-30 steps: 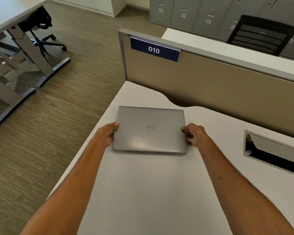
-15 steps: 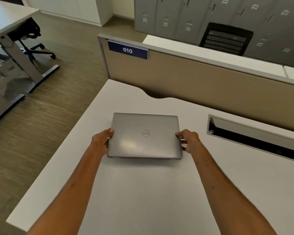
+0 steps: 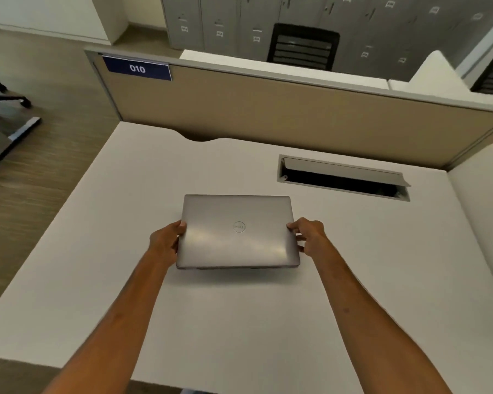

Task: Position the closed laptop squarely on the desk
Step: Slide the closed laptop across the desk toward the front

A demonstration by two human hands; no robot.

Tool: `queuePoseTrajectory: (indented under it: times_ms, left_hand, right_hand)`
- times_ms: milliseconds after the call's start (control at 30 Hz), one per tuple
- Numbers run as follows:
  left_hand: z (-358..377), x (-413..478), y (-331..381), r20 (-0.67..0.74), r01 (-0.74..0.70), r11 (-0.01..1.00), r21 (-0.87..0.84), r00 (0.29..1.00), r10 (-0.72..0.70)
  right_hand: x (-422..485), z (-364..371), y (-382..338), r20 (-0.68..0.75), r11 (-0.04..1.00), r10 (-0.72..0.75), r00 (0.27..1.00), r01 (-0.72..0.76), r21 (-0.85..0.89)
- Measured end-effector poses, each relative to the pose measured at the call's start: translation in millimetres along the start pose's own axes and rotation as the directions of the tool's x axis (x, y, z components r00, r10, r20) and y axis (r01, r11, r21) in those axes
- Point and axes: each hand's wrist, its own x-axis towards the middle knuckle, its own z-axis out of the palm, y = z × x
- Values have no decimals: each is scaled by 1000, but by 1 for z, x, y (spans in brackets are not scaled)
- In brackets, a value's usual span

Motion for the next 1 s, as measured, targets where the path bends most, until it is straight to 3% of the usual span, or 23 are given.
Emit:
queuePoseTrajectory:
  times_ms: [467,1000]
  left_hand:
    - [77,-31,-99,82,13,995,96,996,-21]
    - [117,-28,-151,-28,-122,921,369,990,142]
  right_hand:
    - [5,-133,79,-136,996,62,989,-52,76]
    - [31,-164,105,-302,997,38,953,-56,-52]
